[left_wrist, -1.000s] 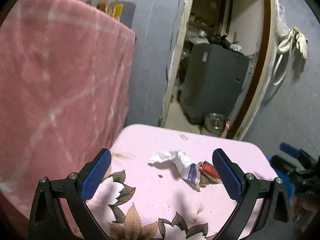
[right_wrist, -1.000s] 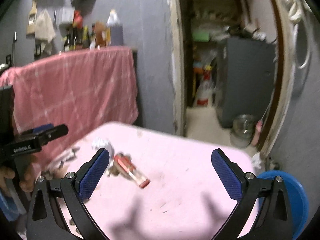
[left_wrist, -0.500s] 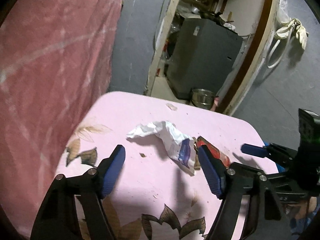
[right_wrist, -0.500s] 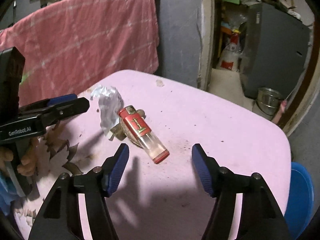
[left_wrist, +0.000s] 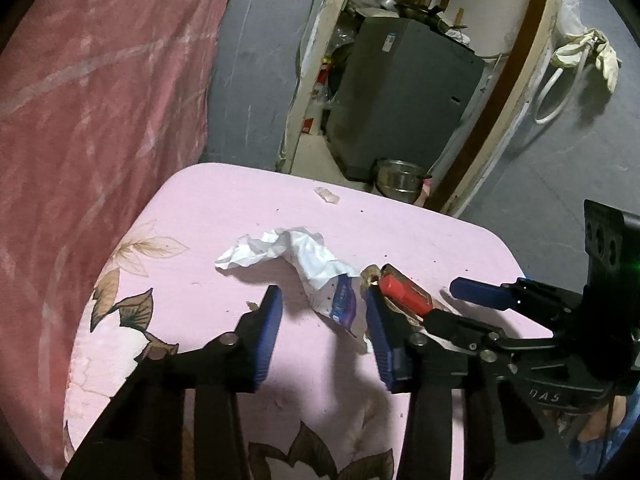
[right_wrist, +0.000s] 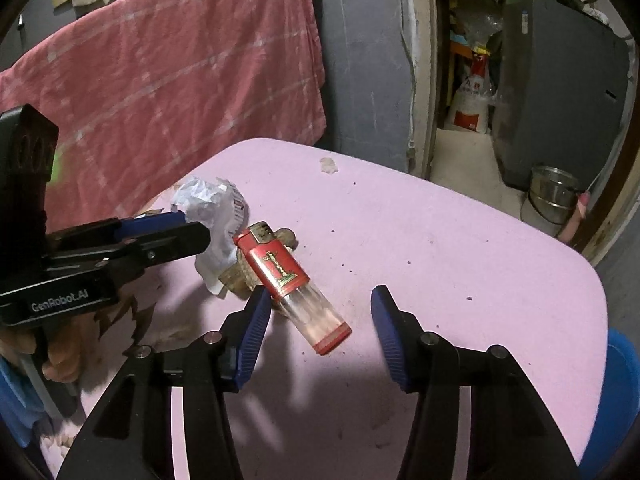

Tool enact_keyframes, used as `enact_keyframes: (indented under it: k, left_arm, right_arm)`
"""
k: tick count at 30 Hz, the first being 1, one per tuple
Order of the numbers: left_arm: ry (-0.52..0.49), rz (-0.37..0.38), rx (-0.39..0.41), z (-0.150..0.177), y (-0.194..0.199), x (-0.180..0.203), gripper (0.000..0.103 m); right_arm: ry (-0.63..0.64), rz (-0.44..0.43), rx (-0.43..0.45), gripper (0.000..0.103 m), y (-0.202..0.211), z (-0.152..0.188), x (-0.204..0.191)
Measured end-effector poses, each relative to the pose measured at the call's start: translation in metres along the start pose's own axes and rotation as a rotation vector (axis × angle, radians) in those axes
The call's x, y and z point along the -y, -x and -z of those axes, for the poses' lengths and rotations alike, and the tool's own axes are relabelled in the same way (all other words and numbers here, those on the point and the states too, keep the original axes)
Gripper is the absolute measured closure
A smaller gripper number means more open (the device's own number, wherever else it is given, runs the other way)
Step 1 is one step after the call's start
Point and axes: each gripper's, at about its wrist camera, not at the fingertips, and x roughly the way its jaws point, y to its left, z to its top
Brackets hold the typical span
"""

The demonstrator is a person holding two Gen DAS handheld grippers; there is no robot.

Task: Collect trash
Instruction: 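Grasp the red lighter with the right gripper while the left grasps the white crumpled tissue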

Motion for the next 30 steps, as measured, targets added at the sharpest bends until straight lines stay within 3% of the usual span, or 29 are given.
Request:
enact_keyframes:
  k: [10, 14, 24, 30]
  left_arm:
    - [0.033, -0.022, -0.036, -0.002, -0.007, -0.009, 0.099]
    - [0.044, -0.032, -0.031, -0.001, -0.005, -0.012, 0.103]
    - [-0.043, -0.056, 0.018, 0.016, 0.016, 0.006, 0.103]
    - [-0.095, -0.069, 0.113, 0.029, 0.035, 0.025, 0.103]
  right_arm:
    - [-0.013, -0.047, -0.022, 0.067, -0.012, -0.003, 0.0]
    - [-0.021, -0.044, -0.016, 0.083, -0.01, -0.002, 0.0]
    - [-0.027, -0.008, 0.051, 0.084, 0.011, 0.002, -0.002]
    - [-0.045, 0.036, 0.185, 0.084, 0.045, 0.011, -0.006]
